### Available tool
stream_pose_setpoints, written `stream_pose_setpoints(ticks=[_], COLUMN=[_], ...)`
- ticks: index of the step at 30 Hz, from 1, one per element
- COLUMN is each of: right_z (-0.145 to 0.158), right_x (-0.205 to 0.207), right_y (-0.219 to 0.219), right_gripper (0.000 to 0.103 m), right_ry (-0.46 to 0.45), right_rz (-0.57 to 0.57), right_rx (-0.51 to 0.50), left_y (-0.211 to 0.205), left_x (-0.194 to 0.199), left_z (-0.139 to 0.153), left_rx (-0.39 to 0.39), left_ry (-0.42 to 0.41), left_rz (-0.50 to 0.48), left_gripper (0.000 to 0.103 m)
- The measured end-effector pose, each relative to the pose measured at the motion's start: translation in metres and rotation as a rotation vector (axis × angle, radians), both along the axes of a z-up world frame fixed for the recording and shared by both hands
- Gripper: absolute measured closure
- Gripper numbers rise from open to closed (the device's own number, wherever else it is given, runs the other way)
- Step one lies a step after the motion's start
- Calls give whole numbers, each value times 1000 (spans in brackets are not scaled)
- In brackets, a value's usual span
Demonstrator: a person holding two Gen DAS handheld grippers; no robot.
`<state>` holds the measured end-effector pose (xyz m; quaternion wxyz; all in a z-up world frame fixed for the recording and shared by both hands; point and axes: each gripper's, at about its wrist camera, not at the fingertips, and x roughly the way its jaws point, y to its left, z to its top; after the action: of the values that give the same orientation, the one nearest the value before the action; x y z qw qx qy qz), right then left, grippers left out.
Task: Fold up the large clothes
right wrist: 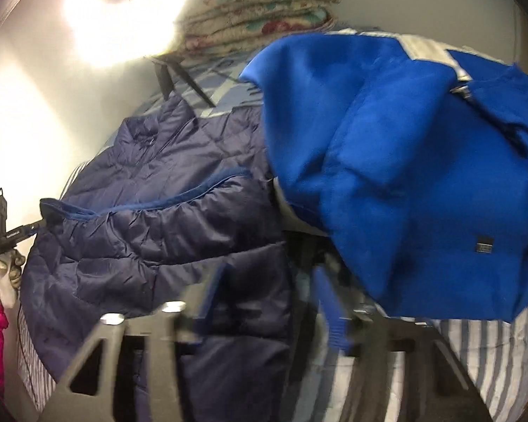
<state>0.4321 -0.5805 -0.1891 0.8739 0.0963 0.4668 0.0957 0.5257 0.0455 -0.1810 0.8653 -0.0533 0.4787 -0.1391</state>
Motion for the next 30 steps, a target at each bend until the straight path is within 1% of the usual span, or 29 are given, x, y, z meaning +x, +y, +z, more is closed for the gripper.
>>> stream_pose_setpoints(ticks=[2, 3, 4, 6, 9, 11, 14, 15, 16, 17, 18, 19, 20, 22, 23, 24, 25, 26, 27, 30], right_z=[4, 6, 8, 10, 20, 26, 28, 27, 25, 24, 21, 19, 17, 9, 6, 3, 2, 3, 7, 22], right_x=[-4, -7, -8, -11, -17, -19, -18, -16, -14, -11, -8, -5, -3, 5, 8, 9, 9, 8, 5, -5], right_y=[8, 13, 17, 22, 25, 25, 23, 23, 20, 19, 17, 16, 15, 16, 18, 22, 25, 29, 32, 36], right_gripper=[80, 89, 93, 99, 101, 102, 101, 96, 81, 68, 51, 50, 51, 62, 66, 78, 90, 93, 98, 101], right_ry=[-23, -30, -33, -39, -71, -86, -84, -81, -69, -59, -59, -56, -49, -23, -13, -2, 0, -5, -17, -50], right_rz=[26, 43, 52, 61, 67, 69, 77, 78, 68, 59, 45, 36, 34, 35, 41, 51, 54, 53, 57, 50], right_rx=[-27, -49, -70, -99, -122, -124, -118, -114, -108, -95, -86, -85, -84, -78, -81, -95, -122, -143, -163, -216], left_y=[-3, -4, -5, -6, -4, -3, -3, -3, -3, -2, -3, -3, -4, -9, -13, -18, -21, -24, -24, -19], left_x=[2, 3, 3, 2, -1, -3, -5, -5, -5, -3, -1, 1, 2, 5, 5, 5, 5, 5, 3, -2], left_z=[-2, -2, -2, -2, 0, 2, 5, 6, 6, 5, 5, 4, 3, 0, -2, -3, -4, -5, -4, 7], left_rx=[25, 33, 45, 49, 52, 71, 86, 88, 81, 81, 84, 88, 89, 95, 103, 120, 148, 172, 177, 153], left_ry=[1, 0, -6, -20, -34, -48, -60, -61, -53, -48, -42, -39, -43, -50, -49, -52, -49, -50, -61, -95], left_rz=[-9, -11, -11, -5, 2, -3, -11, -13, -15, -14, -9, -1, 6, 0, -11, -20, -19, -13, -3, 18], left_gripper=[89, 93, 99, 101, 102, 102, 102, 102, 102, 94, 84, 57, 49, 49, 61, 76, 101, 101, 101, 103])
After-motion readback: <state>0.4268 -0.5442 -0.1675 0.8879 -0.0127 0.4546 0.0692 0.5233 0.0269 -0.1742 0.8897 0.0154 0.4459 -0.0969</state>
